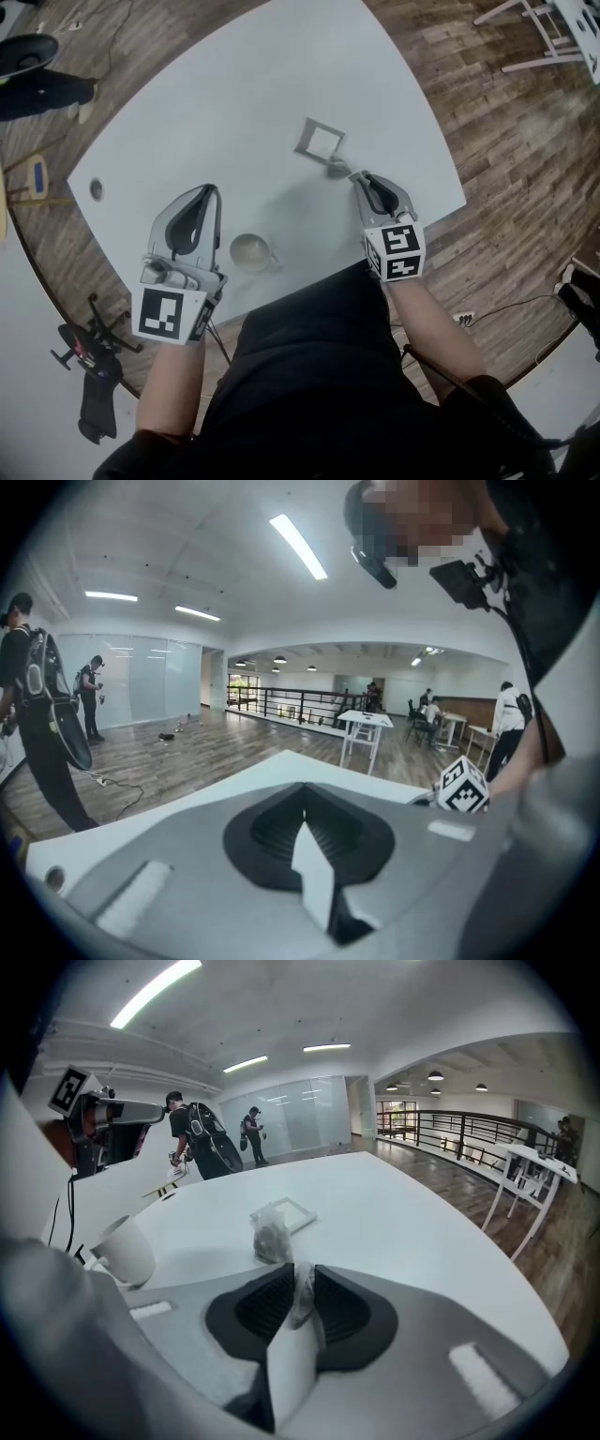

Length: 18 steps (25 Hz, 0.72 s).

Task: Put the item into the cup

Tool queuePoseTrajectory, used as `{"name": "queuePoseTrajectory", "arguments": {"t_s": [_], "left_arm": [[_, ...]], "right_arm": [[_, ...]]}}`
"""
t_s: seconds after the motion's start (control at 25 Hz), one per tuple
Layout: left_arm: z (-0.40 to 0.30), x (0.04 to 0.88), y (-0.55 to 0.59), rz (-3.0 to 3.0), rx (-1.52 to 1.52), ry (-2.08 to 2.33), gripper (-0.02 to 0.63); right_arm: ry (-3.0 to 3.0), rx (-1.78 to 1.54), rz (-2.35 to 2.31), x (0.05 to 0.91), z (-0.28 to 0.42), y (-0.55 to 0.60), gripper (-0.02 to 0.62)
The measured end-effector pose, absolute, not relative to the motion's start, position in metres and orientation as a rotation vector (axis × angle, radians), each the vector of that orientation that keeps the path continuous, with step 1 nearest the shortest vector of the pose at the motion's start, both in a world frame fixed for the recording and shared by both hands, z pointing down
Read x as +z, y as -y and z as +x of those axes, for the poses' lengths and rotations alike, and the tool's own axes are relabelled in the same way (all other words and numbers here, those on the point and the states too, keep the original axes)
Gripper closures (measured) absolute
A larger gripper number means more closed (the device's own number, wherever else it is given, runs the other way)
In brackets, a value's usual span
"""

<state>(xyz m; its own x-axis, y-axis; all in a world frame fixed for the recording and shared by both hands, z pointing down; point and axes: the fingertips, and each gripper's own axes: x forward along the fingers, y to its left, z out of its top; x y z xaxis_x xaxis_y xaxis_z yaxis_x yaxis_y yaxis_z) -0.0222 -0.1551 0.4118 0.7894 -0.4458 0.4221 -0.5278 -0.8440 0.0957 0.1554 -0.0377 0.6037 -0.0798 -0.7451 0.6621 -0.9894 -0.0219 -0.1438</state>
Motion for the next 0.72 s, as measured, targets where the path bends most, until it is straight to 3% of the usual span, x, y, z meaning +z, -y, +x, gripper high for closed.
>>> {"name": "queuePoseTrajectory", "arguments": {"t_s": [0.72], "left_arm": [[-0.036, 0.397, 0.150, 2.784, 0.526, 0.838, 0.606]], "right_arm": [[1.886, 0.829, 1.834, 0.595, 0.169, 0.042, 0.574]]}}
